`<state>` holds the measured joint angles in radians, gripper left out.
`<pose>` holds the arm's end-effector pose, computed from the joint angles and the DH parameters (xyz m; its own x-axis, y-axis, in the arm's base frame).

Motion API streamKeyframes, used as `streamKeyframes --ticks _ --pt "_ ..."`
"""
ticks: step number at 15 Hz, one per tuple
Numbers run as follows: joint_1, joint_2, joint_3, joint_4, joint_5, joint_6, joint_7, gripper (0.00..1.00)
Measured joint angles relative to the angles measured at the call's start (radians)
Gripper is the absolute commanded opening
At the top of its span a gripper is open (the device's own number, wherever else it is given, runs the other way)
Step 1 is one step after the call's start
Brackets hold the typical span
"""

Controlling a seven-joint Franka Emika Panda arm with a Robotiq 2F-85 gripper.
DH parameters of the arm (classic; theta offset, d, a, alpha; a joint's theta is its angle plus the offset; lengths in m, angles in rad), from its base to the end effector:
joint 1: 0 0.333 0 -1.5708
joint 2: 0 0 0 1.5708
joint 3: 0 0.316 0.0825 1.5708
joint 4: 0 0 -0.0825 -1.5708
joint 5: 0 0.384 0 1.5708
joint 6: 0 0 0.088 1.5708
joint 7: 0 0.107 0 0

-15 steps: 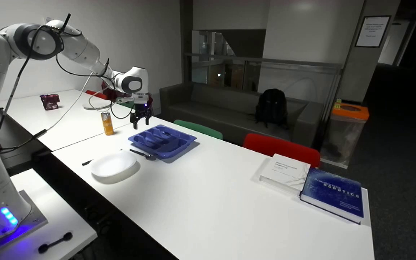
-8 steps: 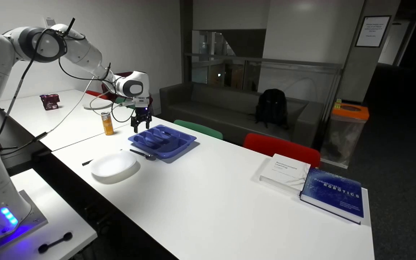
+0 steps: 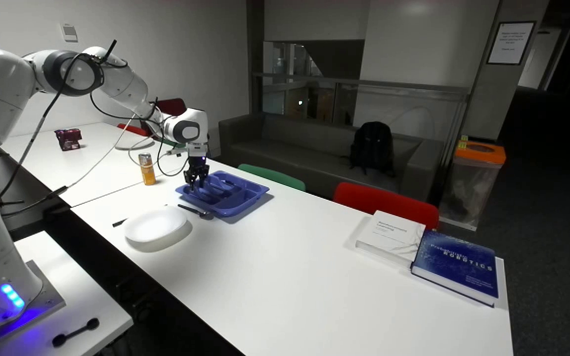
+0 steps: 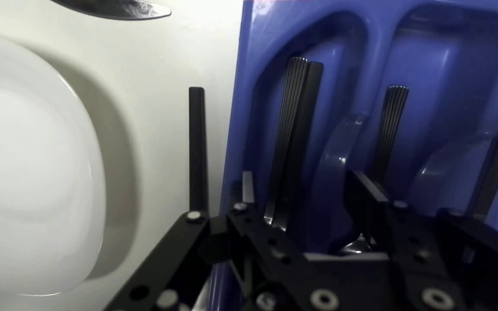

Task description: Remove a fork from the tray

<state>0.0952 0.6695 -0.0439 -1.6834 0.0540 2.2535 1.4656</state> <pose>0.6673 0.0385 0.2026 0.1271 -0.9917 -0.0214 -0.9870 -0.1285 0.0967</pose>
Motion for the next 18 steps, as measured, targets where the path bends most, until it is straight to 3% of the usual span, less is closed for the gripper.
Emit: streamKeyframes --ticks 2,4,9,18 --pt "0.0 0.029 0.0 0.021 0.0 0.0 -0.002 0.57" --pt "-0.001 0.057 -0.001 0.043 0.001 0.0 -0.004 0.58" --pt "-0.002 0.108 -0.004 0.081 0.001 0.0 -0.006 0.48" --pt "-0.012 0.132 -0.014 0.097 0.006 -0.004 -0.007 0.55"
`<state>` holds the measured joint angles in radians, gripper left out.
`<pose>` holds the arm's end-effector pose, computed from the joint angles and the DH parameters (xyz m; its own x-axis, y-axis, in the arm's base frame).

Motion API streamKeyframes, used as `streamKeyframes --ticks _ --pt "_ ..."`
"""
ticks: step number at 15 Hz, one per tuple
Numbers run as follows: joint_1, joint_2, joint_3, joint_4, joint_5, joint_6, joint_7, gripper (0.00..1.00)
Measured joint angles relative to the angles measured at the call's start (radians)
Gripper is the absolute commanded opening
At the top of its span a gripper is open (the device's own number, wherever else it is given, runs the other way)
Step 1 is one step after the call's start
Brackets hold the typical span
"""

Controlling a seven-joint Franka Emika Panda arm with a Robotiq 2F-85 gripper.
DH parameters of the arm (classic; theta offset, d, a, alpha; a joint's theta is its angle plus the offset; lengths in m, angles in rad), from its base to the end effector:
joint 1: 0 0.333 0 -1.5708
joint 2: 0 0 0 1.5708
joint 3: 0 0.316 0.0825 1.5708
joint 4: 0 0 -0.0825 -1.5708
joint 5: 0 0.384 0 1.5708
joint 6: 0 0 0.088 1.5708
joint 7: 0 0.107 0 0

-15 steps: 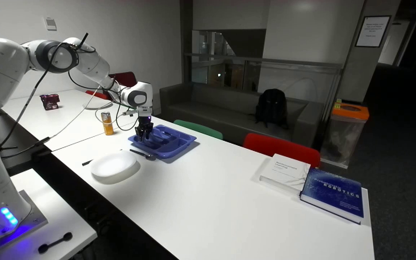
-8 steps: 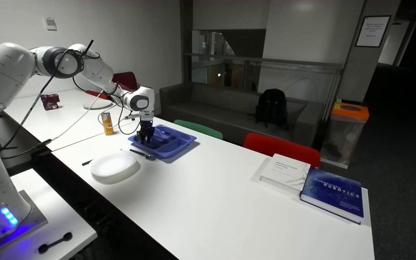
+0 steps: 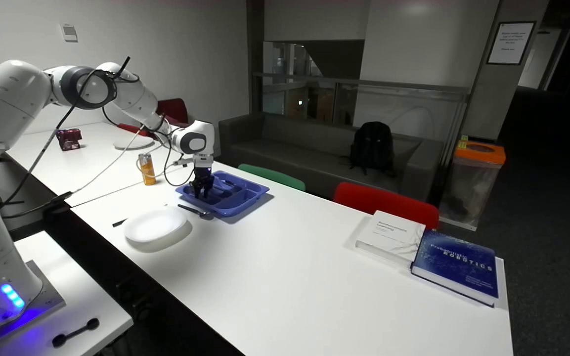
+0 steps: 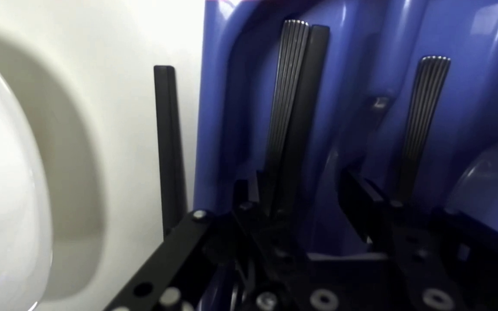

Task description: Remove a fork from the tray

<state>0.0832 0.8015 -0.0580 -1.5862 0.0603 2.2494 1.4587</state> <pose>0.6796 0.0233 0.1527 0.1097 -0.9938 -0.0149 -0.9846 -0.1107 0.1353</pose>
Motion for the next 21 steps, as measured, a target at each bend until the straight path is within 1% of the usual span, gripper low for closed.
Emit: streamKeyframes --ticks 4,7,9,10,11,12,13,16,18,20,21 --pt "-0.006 0.0 0.0 -0.002 0.005 -0.004 0.0 0.58" --pt "-0.006 0.0 0.0 -0.008 0.006 -0.004 0.0 0.62" --pt "-0.007 0.0 0.0 -0.014 0.007 -0.004 0.0 0.6" --pt "-0.007 0.0 0.0 -0.015 0.008 -0.004 0.0 0.58" --pt "-0.007 0.0 -0.001 -0.017 0.01 -0.005 0.0 0.48" --pt "-0.007 0.0 -0.001 -0.018 0.012 -0.006 0.0 0.33" --pt "-0.007 0.0 -0.001 -0.02 0.014 -0.007 0.0 0.3" --pt "-0.007 0.0 -0.001 -0.026 0.023 -0.012 0.0 0.06" --pt "-0.008 -0.002 -0.001 -0.026 0.025 -0.027 0.0 0.0" --pt "-0.009 -0.004 -0.001 -0.026 0.028 -0.036 0.0 0.04" --pt "-0.009 -0.004 -0.001 -0.026 0.029 -0.036 0.0 0.04"
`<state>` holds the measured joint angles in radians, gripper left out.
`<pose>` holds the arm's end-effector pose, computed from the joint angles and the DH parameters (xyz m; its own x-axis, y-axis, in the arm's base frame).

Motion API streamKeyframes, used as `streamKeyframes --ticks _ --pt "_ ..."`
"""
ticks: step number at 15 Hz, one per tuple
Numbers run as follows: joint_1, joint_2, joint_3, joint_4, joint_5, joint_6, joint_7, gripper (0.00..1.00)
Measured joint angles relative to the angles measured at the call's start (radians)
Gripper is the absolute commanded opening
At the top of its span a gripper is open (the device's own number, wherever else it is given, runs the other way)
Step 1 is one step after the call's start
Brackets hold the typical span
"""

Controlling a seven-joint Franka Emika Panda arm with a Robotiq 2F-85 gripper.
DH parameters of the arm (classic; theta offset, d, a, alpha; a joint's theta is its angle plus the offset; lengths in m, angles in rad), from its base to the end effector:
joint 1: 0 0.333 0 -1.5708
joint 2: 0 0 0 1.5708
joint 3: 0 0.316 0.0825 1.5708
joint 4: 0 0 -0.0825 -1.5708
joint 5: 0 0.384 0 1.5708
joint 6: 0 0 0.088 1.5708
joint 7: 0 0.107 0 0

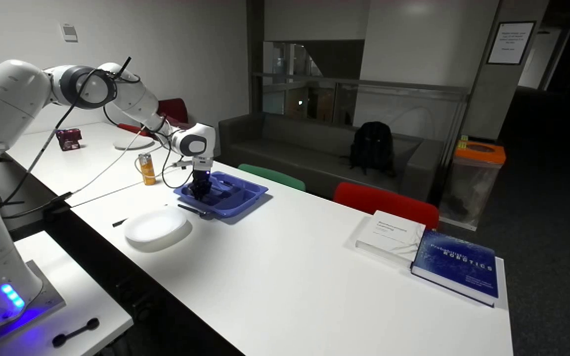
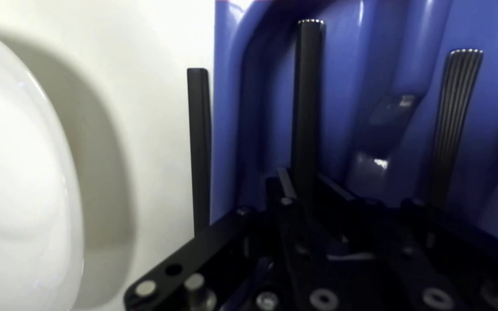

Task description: Remove a fork from the tray

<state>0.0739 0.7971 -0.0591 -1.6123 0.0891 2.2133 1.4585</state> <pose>0.6673 0.0166 0.1430 0.0765 -0.9963 -0.0389 -0.9783 -0.0826 0.1900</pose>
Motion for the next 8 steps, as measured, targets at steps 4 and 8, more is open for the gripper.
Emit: streamKeyframes --ticks 4,8 --pt "-0.004 -0.001 0.0 0.0 0.02 0.0 -0.001 0.04" --pt "-0.018 -0.037 0.0 -0.029 0.079 0.003 -0.003 0.04"
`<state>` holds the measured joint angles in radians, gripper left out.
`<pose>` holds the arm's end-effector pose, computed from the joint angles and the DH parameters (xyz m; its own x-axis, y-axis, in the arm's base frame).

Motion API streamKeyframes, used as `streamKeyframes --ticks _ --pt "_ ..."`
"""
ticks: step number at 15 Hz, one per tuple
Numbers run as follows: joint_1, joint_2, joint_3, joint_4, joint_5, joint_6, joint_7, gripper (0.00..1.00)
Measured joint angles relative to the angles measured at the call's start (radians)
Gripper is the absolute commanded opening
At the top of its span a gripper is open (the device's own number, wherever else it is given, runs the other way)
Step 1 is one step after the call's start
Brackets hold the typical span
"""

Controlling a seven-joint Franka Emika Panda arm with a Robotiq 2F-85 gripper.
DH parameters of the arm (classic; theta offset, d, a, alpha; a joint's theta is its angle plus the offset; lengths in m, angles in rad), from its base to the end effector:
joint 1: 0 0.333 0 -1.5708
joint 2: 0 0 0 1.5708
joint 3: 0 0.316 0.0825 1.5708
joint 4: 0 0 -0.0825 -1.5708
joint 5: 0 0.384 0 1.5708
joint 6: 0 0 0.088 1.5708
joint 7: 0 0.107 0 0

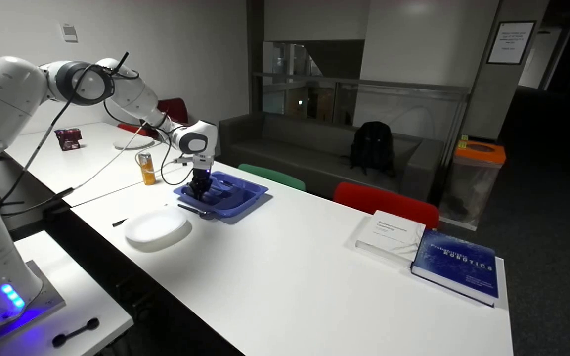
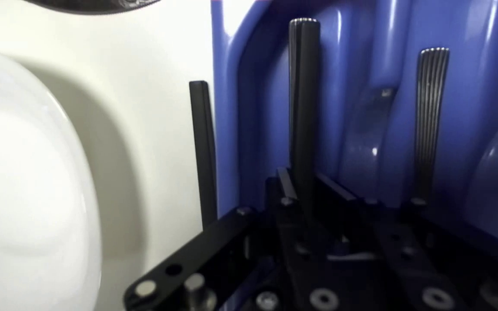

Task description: Remove a fork from the tray

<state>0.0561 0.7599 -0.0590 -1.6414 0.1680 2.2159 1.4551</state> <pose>0.6646 0.0071 0.1568 0.0035 -0.9956 -0.0936 -0.9843 -0.0199 0.1753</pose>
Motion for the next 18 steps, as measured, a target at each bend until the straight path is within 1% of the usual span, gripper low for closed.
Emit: streamKeyframes --ticks 4,10,11,12,16,17,18 --pt "-0.011 -0.109 -0.004 -0.099 0.036 0.003 0.0 0.04" --pt "-0.009 -0.285 -0.017 -0.243 0.037 0.014 0.004 0.04" --pt "-0.004 -0.312 -0.022 -0.265 0.009 0.022 0.004 0.04" --pt "0.004 -0.337 -0.028 -0.287 -0.043 0.026 0.004 0.04" --pt "0.039 -0.415 -0.057 -0.384 -0.291 0.061 0.006 0.04" --pt "0.04 -0.43 -0.06 -0.41 -0.334 0.084 0.005 0.15" --pt "0.038 -0.442 -0.06 -0.434 -0.347 0.106 -0.002 0.15"
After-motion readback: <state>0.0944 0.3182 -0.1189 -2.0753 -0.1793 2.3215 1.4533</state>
